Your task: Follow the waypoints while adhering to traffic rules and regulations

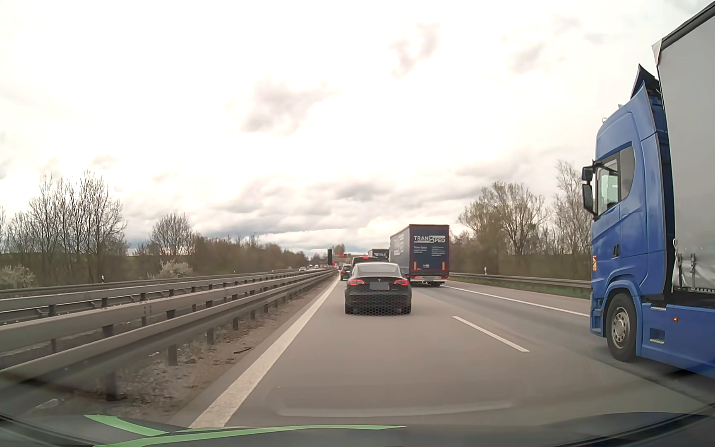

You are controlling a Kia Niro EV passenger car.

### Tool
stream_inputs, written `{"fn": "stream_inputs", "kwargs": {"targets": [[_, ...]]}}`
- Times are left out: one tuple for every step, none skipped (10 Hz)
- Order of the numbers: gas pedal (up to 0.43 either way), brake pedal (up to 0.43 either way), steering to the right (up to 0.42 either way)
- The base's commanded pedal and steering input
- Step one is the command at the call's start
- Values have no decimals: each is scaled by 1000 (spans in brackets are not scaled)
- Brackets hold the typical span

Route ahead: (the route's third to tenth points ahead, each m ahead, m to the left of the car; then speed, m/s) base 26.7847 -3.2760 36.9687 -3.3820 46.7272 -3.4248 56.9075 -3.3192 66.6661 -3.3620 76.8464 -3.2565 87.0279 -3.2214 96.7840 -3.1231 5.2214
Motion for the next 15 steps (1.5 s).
{"fn": "stream_inputs", "kwargs": {"targets": [[0,0,-2],[0,0,-2],[0,0,-2],[20,0,-2],[39,0,-2],[59,0,-2],[67,0,-2],[79,0,-2],[79,0,-2],[87,0,-2],[87,0,-2],[87,0,-3],[87,0,-3],[87,0,-3],[87,0,-4]]}}
